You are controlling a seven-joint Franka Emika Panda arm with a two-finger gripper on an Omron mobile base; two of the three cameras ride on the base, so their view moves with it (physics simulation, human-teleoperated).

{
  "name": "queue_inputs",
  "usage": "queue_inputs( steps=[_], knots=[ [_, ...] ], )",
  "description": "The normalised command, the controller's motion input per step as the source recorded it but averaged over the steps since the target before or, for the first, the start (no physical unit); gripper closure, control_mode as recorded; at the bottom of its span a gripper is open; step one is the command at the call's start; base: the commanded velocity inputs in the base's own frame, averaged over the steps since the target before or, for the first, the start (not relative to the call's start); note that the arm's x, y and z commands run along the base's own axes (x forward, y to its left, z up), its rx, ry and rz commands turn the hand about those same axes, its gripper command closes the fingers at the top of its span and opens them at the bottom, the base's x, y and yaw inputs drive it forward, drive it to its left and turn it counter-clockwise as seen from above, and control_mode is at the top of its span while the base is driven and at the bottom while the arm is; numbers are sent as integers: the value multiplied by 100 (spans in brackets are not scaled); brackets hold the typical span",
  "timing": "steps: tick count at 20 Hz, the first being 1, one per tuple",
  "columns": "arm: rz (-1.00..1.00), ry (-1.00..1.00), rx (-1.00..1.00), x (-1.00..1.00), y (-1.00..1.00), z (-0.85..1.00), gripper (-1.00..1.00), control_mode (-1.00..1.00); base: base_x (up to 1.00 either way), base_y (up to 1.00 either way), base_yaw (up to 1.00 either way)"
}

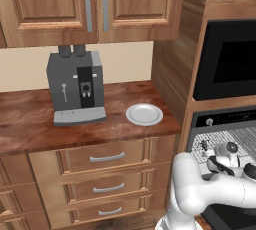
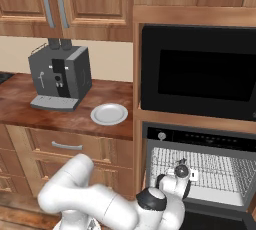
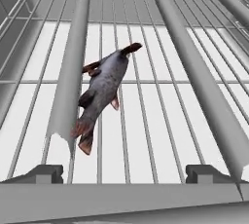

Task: Take the fish from the oven and place it on the plate on the counter.

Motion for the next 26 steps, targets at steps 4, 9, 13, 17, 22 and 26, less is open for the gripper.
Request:
queue_inputs(
  steps=[4,9,13,17,22,26],
  knots=[
    [1,-31,12,-6,-58,-55,-100,-100,0,0,0],
    [2,-32,13,-8,-54,-63,-100,-100,0,0,0],
    [3,-23,12,-13,-48,-77,-100,-100,0,0,0],
    [4,-20,11,-16,-45,-82,-100,-100,0,0,0],
    [4,-20,13,-24,-46,-91,-100,-100,0,0,0],
    [2,-19,16,-34,-45,-98,-100,-100,0,0,0]
  ],
)
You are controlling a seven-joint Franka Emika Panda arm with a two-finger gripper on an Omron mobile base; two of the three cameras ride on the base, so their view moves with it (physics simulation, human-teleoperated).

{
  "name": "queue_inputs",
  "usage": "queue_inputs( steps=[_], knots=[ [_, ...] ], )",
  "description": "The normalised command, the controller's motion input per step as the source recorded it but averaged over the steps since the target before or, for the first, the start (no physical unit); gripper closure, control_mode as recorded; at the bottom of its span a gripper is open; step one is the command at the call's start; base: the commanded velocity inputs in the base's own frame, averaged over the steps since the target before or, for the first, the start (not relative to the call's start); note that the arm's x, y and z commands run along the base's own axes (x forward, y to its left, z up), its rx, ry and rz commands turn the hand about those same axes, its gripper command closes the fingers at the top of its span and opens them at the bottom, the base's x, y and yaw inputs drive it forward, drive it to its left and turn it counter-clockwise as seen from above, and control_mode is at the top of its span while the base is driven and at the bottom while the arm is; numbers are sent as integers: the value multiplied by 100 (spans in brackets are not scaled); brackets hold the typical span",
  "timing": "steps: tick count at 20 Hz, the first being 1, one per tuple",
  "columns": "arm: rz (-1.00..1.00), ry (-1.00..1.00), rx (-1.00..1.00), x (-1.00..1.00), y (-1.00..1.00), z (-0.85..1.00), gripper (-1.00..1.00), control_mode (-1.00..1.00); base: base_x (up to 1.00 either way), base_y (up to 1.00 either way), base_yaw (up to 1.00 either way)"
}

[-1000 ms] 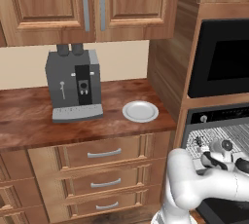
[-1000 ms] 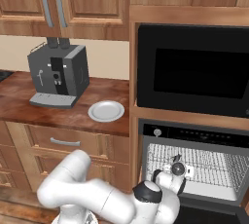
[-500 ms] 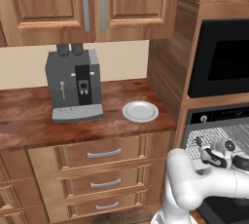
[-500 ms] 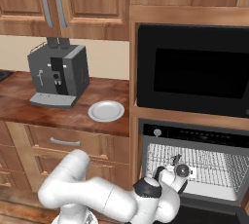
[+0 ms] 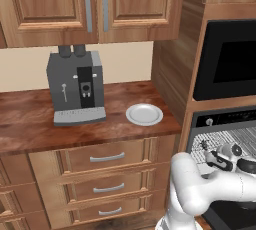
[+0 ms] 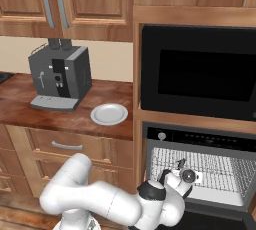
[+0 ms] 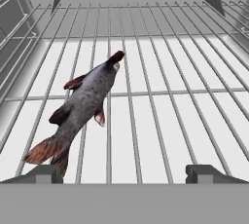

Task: Take the fish from the oven and place it on the plate on the counter.

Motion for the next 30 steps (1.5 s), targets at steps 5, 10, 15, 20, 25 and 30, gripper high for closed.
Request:
queue_inputs(
  steps=[5,10,15,20,25,30],
  knots=[
    [2,-16,16,-39,-40,-100,-100,-100,0,0,0],
    [1,-7,13,-59,-33,-86,-100,-100,0,0,0],
    [0,-1,11,-78,-32,-77,-100,-100,0,0,0],
    [0,-2,11,-78,-31,-76,-100,-100,0,0,0],
    [0,-16,6,-24,-31,-55,-100,-100,0,0,0],
    [1,-34,11,0,-44,-84,-100,-100,0,0,0]
  ],
)
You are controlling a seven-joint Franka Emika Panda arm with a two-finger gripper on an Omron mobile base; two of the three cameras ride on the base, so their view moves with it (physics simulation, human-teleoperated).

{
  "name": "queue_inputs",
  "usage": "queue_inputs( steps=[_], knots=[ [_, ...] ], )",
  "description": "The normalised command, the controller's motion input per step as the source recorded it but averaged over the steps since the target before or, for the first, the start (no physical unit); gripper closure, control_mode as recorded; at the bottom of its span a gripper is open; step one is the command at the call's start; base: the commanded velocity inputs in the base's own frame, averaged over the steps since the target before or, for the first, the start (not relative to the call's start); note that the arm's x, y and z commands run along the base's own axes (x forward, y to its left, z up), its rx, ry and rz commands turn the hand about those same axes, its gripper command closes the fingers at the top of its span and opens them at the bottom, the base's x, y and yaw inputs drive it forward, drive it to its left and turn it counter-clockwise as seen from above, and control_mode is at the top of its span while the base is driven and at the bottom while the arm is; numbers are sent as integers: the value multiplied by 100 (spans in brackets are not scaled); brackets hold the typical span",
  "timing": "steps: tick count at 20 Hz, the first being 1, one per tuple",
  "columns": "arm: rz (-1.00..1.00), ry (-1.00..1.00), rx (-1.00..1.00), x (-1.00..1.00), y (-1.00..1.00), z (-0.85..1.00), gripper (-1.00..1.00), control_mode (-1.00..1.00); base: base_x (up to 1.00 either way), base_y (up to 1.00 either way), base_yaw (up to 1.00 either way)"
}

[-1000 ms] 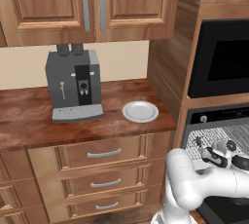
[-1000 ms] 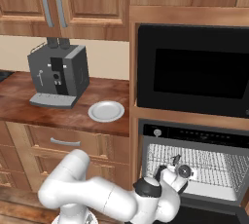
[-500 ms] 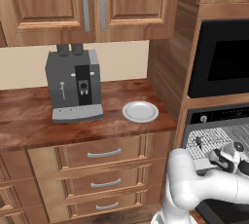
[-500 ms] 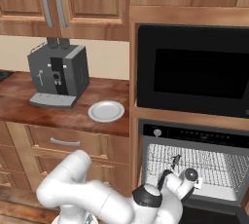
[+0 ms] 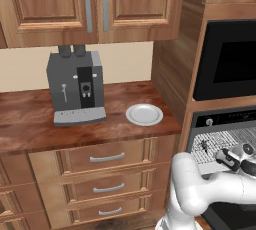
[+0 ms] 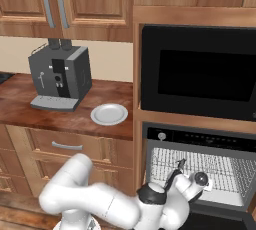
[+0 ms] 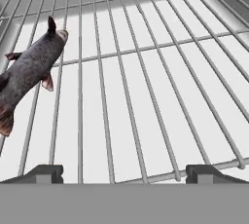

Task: Take the fish from the oven and place it on the plate on the counter.

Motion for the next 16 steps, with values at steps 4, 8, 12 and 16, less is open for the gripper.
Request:
queue_inputs(
  steps=[4,8,12,16],
  knots=[
    [0,-34,15,0,-55,-100,-100,-100,0,0,0],
    [0,-27,16,-9,-64,-100,-100,-100,0,0,0],
    [0,-25,18,-37,-59,-100,-100,-100,0,0,0],
    [0,-23,20,-60,-51,-100,-100,-100,0,0,0]
  ],
)
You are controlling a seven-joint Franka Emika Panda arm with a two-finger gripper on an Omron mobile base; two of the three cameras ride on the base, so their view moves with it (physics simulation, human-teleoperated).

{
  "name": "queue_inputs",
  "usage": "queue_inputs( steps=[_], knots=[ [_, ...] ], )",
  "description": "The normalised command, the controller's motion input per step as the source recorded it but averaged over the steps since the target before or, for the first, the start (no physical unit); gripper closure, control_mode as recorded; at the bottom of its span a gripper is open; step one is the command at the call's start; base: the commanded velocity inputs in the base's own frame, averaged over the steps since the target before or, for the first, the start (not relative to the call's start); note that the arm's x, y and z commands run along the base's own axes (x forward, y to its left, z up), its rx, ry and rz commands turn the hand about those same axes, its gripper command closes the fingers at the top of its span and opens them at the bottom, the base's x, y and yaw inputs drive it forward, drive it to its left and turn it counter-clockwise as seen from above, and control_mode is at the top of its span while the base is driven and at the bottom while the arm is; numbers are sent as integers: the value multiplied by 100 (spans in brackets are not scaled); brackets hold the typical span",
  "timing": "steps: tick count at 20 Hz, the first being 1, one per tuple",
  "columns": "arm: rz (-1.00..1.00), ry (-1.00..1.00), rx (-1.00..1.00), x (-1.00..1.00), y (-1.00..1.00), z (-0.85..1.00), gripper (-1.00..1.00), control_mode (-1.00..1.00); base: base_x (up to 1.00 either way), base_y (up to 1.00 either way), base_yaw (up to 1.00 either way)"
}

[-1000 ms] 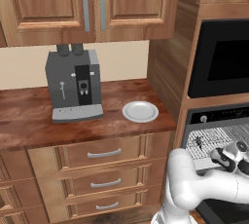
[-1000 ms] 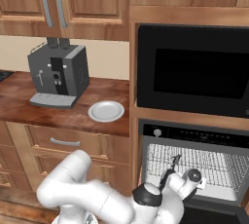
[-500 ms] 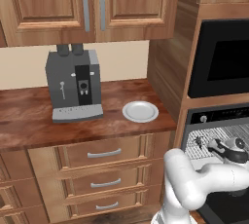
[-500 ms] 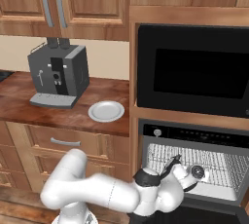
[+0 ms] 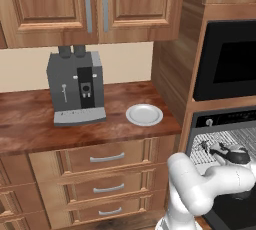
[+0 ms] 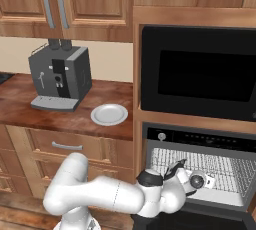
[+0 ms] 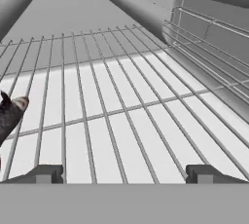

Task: Take the fish from the oven and place it on the plate on the counter.

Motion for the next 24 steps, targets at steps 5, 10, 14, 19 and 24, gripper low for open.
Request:
queue_inputs(
  steps=[5,10,14,19,24],
  knots=[
    [0,-19,19,-68,-42,-100,-100,-100,0,0,0],
    [0,-6,5,-60,-25,-92,-100,-100,0,0,0],
    [1,0,0,-55,-11,-77,-100,-100,0,0,0],
    [2,0,3,-49,-24,-100,-100,-100,0,0,0],
    [4,-8,14,-21,-39,-100,-100,-100,0,0,0]
  ],
)
